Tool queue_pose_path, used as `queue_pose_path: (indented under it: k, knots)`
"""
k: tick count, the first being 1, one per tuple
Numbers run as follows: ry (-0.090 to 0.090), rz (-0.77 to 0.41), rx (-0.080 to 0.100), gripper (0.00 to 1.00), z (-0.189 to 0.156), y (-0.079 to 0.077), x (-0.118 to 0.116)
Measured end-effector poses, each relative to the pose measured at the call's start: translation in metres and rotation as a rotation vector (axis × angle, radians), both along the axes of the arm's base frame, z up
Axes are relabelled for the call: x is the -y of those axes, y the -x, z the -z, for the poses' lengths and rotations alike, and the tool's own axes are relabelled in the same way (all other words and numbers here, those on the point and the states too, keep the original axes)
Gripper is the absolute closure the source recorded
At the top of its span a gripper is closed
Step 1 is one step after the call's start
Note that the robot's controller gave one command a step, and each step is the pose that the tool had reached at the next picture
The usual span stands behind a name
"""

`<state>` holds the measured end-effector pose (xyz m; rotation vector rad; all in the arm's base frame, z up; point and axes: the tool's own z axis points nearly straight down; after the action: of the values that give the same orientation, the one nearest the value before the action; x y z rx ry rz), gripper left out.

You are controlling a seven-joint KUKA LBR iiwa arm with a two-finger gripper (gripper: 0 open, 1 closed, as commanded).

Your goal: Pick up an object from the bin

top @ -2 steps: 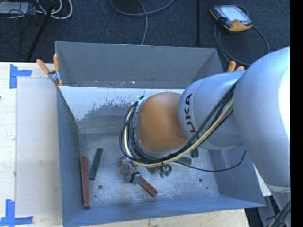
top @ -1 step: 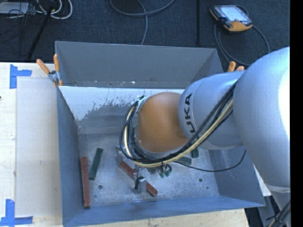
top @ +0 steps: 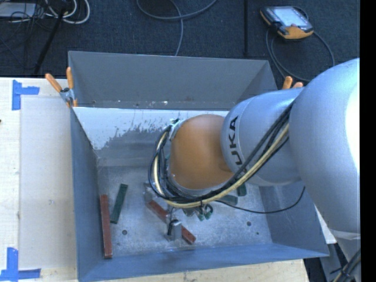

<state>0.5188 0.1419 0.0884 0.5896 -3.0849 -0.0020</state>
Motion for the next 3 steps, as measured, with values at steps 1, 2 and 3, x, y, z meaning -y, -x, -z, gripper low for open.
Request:
queue_pose_path:
  k: [1,2,3]
  knots:
    - [0.001,0.055,0.0,1.0,0.017,-0.018,0.057]
    - [0.001,0.056,0.0,1.0,0.017,-0.018,0.057]
    - [0.001,0.062,0.001,1.0,-0.101,-0.027,0.066]
